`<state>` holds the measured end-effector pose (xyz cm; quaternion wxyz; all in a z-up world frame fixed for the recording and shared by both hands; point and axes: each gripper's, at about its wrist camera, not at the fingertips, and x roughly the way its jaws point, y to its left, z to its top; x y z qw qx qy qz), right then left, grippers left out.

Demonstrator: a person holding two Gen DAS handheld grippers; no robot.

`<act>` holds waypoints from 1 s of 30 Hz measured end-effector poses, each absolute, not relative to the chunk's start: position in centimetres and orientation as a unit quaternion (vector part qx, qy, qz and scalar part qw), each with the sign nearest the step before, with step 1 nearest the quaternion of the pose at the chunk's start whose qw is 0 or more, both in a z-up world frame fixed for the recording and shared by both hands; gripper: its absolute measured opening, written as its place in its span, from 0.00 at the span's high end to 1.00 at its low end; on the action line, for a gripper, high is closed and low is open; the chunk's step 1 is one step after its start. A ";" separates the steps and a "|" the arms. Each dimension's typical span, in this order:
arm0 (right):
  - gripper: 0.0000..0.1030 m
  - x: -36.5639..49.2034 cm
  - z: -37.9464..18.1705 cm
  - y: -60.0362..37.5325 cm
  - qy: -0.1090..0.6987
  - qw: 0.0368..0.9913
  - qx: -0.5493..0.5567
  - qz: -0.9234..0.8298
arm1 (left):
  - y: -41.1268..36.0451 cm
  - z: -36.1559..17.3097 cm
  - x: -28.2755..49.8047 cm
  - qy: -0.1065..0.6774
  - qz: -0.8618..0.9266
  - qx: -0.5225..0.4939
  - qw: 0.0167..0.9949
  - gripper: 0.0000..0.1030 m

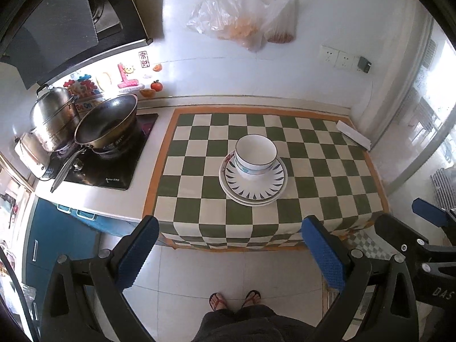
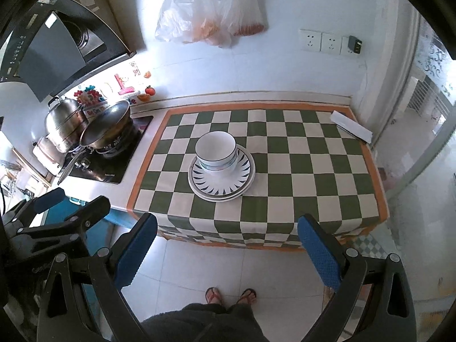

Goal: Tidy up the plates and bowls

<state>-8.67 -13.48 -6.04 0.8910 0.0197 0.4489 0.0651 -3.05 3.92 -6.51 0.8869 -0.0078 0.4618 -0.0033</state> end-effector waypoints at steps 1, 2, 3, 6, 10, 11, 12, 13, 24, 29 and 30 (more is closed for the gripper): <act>0.02 -8.8 -6.0 -13.4 0.449 0.891 0.020 0.063 | 4.0 -6.4 -3.2 0.462 -0.005 -0.009 0.887 0.00; 0.02 -9.1 -6.0 -13.3 0.449 0.891 0.021 0.059 | 4.2 -6.3 -3.5 0.461 -0.005 -0.008 0.887 0.00; 0.02 -9.3 -6.0 -13.3 0.450 0.891 0.024 0.058 | 4.3 -6.3 -3.6 0.460 -0.004 -0.007 0.888 0.00; 0.02 -9.7 -6.2 -13.2 0.453 0.890 0.026 0.046 | 4.4 -6.3 -3.9 0.462 -0.004 -0.011 0.887 0.00; 0.02 -9.8 -6.7 -13.2 0.458 0.888 0.029 0.035 | 5.0 -6.2 -4.3 0.464 -0.008 -0.012 0.886 0.00; 0.02 -9.9 -6.8 -13.1 0.459 0.887 0.030 0.033 | 5.1 -6.1 -4.4 0.464 -0.010 -0.011 0.886 0.00; 0.02 -9.8 -6.9 -13.1 0.460 0.887 0.030 0.029 | 5.2 -6.1 -4.5 0.465 -0.010 -0.009 0.885 0.00; 0.02 -9.8 -7.0 -13.1 0.462 0.886 0.031 0.027 | 5.3 -6.0 -4.6 0.465 -0.012 -0.008 0.885 0.00; 0.02 -10.1 -6.3 -12.0 0.451 0.892 0.018 0.000 | 6.0 -5.9 -4.4 0.458 -0.018 0.005 0.889 0.00; 0.02 -10.0 -6.1 -11.9 0.447 0.894 0.020 -0.006 | 6.2 -5.5 -4.1 0.454 -0.022 0.005 0.891 0.00; 0.02 -10.0 -6.0 -11.8 0.447 0.894 0.020 -0.007 | 6.2 -5.5 -4.0 0.454 -0.023 0.005 0.891 0.00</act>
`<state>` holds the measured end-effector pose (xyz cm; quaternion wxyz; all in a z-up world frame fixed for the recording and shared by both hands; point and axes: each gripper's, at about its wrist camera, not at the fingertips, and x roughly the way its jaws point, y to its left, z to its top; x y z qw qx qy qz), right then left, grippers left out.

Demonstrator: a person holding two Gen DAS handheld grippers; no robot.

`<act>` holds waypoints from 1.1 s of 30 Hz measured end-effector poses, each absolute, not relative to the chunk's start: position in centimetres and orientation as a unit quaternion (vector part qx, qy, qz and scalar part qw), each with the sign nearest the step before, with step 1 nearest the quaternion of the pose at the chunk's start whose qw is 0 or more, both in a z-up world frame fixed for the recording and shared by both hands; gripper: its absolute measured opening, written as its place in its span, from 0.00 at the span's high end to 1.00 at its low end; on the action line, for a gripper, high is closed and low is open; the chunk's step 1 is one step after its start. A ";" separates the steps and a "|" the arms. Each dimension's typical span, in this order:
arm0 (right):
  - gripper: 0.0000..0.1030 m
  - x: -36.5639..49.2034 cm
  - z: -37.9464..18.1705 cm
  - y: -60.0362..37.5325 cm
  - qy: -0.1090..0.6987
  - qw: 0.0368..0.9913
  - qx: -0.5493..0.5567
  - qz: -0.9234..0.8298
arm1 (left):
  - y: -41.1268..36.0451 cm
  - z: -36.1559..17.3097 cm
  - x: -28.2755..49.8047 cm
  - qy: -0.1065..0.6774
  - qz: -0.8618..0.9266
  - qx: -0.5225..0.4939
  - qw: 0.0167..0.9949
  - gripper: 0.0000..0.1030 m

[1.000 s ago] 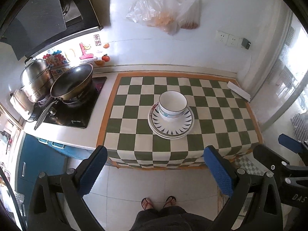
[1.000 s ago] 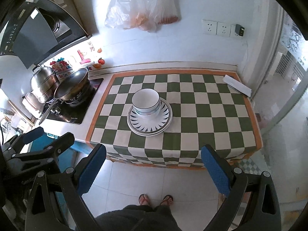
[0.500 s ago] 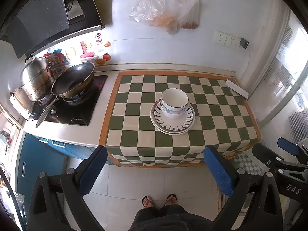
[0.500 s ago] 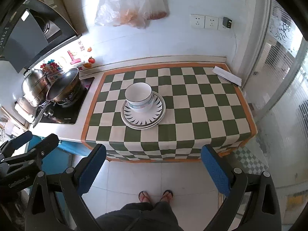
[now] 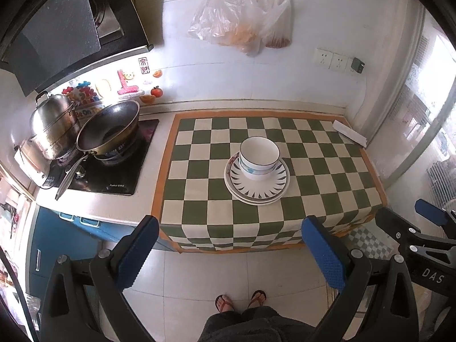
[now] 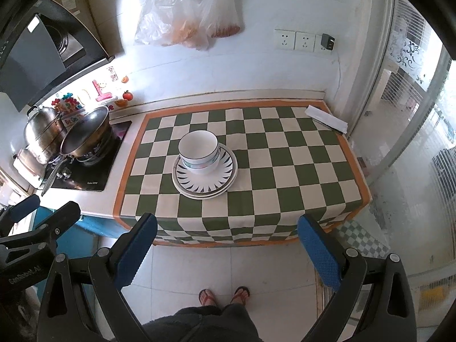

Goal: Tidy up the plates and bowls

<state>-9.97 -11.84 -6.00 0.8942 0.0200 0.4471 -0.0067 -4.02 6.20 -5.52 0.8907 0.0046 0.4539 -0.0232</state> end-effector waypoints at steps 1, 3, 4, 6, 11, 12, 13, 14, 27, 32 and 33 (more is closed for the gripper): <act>0.02 -9.9 -6.0 -11.9 0.447 0.894 0.021 -0.007 | 6.2 -5.5 -4.0 0.454 -0.023 0.005 0.891 0.00; 0.02 -9.8 -6.0 -11.8 0.449 0.893 0.021 -0.006 | 6.2 -5.5 -4.0 0.454 -0.024 0.005 0.890 0.00; 0.02 -9.9 -6.0 -11.9 0.448 0.894 0.020 -0.006 | 6.1 -5.5 -4.0 0.455 -0.023 0.005 0.890 0.00; 0.02 -9.8 -6.0 -11.8 0.448 0.894 0.020 -0.006 | 6.1 -5.5 -3.9 0.457 -0.024 0.005 0.889 0.00; 0.02 -9.8 -6.1 -11.7 0.450 0.893 0.025 -0.006 | 6.0 -5.7 -3.8 0.458 -0.024 0.006 0.888 0.00; 0.02 -9.8 -6.1 -11.7 0.450 0.893 0.024 -0.006 | 6.0 -5.7 -3.8 0.459 -0.025 0.005 0.888 0.00; 0.02 -9.8 -6.1 -11.7 0.449 0.893 0.025 -0.007 | 6.0 -5.7 -3.8 0.459 -0.025 0.005 0.888 0.00; 0.02 -9.8 -6.1 -11.7 0.449 0.893 0.026 -0.006 | 6.0 -5.7 -3.8 0.458 -0.024 0.006 0.889 0.00; 0.02 -9.3 -6.4 -11.9 0.449 0.893 0.025 -0.005 | 5.9 -5.8 -3.6 0.458 -0.024 0.009 0.889 0.00; 0.02 -9.3 -6.2 -11.8 0.449 0.893 0.025 -0.007 | 5.8 -5.8 -3.6 0.459 -0.023 0.008 0.888 0.00; 0.02 -9.3 -6.3 -11.8 0.448 0.893 0.025 -0.007 | 5.8 -5.8 -3.6 0.459 -0.024 0.007 0.888 0.00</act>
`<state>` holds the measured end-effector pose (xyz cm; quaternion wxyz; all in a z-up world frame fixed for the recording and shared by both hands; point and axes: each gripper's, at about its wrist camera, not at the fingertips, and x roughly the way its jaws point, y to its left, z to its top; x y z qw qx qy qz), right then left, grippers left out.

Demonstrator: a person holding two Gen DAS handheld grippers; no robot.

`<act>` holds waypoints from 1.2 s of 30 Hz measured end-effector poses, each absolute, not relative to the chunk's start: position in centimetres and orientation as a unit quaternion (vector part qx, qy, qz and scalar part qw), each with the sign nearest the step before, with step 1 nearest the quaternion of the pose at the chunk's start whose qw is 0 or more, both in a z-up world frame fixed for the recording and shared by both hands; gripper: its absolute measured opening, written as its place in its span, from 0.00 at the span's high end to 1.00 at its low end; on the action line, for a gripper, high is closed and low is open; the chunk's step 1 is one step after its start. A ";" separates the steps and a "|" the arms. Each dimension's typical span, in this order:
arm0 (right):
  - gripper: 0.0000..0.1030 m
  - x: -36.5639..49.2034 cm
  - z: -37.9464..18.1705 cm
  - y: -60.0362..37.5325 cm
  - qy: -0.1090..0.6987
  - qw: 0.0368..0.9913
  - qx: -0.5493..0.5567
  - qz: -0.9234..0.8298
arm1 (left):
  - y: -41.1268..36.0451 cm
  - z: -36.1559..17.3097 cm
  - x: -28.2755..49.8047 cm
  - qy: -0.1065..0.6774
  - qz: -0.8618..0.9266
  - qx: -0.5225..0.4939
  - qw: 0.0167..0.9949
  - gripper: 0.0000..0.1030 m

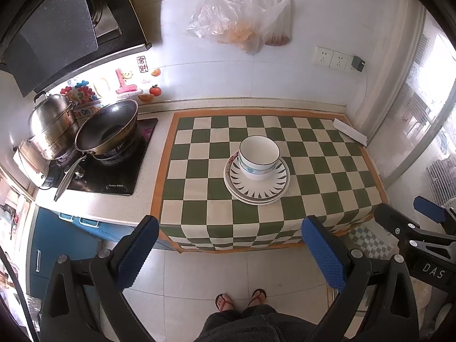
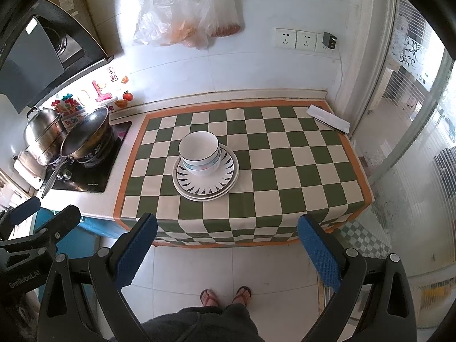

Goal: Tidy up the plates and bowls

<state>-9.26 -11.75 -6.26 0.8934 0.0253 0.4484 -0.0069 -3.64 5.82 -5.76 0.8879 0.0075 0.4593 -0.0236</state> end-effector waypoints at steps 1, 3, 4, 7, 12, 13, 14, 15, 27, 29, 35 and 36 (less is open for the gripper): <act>0.02 -9.3 -6.2 -11.8 0.449 0.893 0.026 -0.006 | 5.8 -5.7 -3.7 0.459 -0.023 0.006 0.888 0.00; 0.02 -9.2 -6.2 -11.8 0.448 0.893 0.025 -0.007 | 5.8 -5.7 -3.7 0.459 -0.023 0.007 0.888 0.00; 0.02 -9.2 -6.2 -11.7 0.448 0.894 0.025 -0.007 | 5.8 -5.7 -3.7 0.460 -0.023 0.006 0.888 0.00; 0.02 -9.2 -6.2 -11.7 0.449 0.893 0.025 -0.007 | 5.8 -5.7 -3.7 0.460 -0.022 0.005 0.888 0.00; 0.02 -9.2 -6.2 -11.6 0.448 0.894 0.024 -0.006 | 5.7 -5.6 -3.9 0.459 -0.019 0.002 0.888 0.00; 0.02 -9.3 -6.2 -11.6 0.449 0.893 0.025 -0.007 | 5.7 -5.7 -3.8 0.459 -0.019 0.002 0.888 0.00; 0.02 -9.2 -6.2 -11.6 0.449 0.893 0.025 -0.006 | 5.7 -5.7 -3.8 0.459 -0.019 0.001 0.888 0.00; 0.02 -9.3 -6.2 -11.6 0.449 0.893 0.025 -0.008 | 5.8 -5.7 -3.8 0.460 -0.020 0.002 0.888 0.00; 0.02 -9.4 -6.2 -11.3 0.449 0.893 0.026 -0.007 | 5.6 -5.7 -4.3 0.460 -0.014 -0.002 0.888 0.00; 0.02 -9.4 -6.2 -11.4 0.449 0.893 0.026 -0.006 | 5.6 -5.7 -4.3 0.460 -0.014 -0.002 0.888 0.00; 0.02 -9.3 -6.1 -11.4 0.449 0.893 0.026 -0.006 | 5.6 -5.7 -4.2 0.460 -0.015 0.000 0.888 0.00; 0.02 -9.3 -6.2 -11.5 0.448 0.893 0.026 -0.006 | 5.5 -5.7 -4.4 0.460 -0.015 -0.002 0.888 0.00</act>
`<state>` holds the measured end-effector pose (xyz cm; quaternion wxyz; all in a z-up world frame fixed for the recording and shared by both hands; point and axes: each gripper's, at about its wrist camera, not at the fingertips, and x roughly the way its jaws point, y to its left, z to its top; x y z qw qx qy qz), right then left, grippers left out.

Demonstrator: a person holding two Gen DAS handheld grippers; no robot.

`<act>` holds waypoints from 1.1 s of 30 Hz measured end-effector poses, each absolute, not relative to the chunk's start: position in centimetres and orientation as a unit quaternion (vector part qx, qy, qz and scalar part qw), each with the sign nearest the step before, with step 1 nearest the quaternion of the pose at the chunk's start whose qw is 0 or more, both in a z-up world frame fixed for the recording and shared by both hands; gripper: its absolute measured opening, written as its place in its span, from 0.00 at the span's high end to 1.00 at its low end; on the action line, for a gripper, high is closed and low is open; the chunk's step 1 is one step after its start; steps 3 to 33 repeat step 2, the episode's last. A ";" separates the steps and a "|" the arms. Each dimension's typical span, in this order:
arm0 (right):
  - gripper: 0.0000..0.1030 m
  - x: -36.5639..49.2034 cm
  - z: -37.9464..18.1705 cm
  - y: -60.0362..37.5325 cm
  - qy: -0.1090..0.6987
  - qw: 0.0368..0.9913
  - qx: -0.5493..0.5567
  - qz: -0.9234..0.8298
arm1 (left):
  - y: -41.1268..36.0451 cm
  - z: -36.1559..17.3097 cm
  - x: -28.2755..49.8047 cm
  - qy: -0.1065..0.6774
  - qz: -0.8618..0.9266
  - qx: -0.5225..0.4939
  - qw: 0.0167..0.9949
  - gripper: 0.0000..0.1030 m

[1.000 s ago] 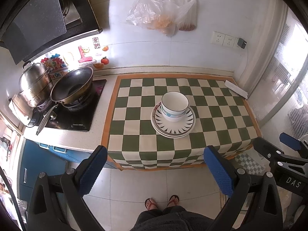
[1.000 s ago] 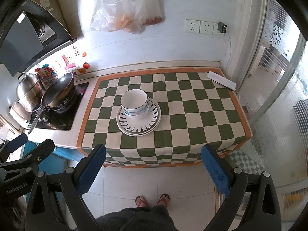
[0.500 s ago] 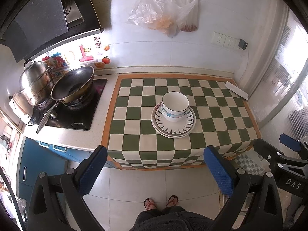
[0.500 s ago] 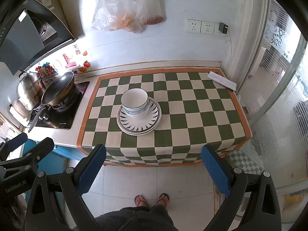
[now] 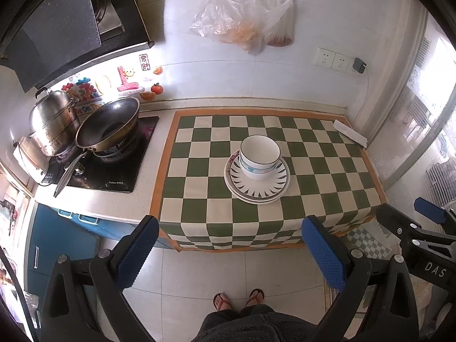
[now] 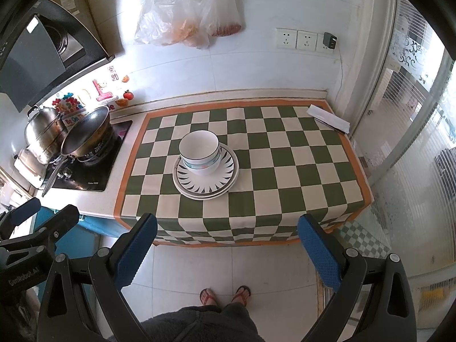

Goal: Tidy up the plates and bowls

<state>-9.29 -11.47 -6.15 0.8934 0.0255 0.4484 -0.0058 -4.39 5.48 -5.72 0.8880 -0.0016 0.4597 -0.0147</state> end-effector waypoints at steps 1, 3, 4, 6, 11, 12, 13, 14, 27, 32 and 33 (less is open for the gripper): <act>0.02 -9.2 -6.2 -11.5 0.449 0.893 0.025 -0.006 | 5.5 -5.7 -4.5 0.460 -0.015 -0.003 0.888 0.00; 0.02 -9.3 -6.2 -11.5 0.450 0.893 0.025 -0.005 | 5.4 -5.7 -4.7 0.460 -0.014 -0.005 0.888 0.00; 0.02 -9.3 -6.2 -11.5 0.450 0.893 0.025 -0.005 | 5.4 -5.7 -4.7 0.460 -0.014 -0.005 0.888 0.00; 0.02 -9.3 -6.2 -11.5 0.450 0.893 0.025 -0.005 | 5.4 -5.7 -4.7 0.460 -0.014 -0.005 0.888 0.00; 0.02 -9.3 -6.2 -11.5 0.450 0.893 0.025 -0.005 | 5.4 -5.7 -4.7 0.460 -0.014 -0.005 0.888 0.00; 0.02 -9.3 -6.2 -11.5 0.450 0.893 0.025 -0.005 | 5.4 -5.7 -4.7 0.460 -0.014 -0.005 0.888 0.00; 0.02 -9.3 -6.2 -11.5 0.450 0.893 0.025 -0.005 | 5.4 -5.7 -4.7 0.460 -0.014 -0.005 0.888 0.00; 0.02 -9.3 -6.2 -11.5 0.450 0.893 0.025 -0.005 | 5.4 -5.7 -4.7 0.460 -0.014 -0.005 0.888 0.00; 0.02 -9.3 -6.2 -11.5 0.450 0.893 0.025 -0.005 | 5.4 -5.7 -4.7 0.460 -0.014 -0.005 0.888 0.00; 0.02 -9.3 -6.2 -11.5 0.450 0.893 0.025 -0.005 | 5.4 -5.7 -4.7 0.460 -0.014 -0.005 0.888 0.00; 0.02 -9.3 -6.2 -11.5 0.450 0.893 0.025 -0.005 | 5.4 -5.7 -4.7 0.460 -0.014 -0.005 0.888 0.00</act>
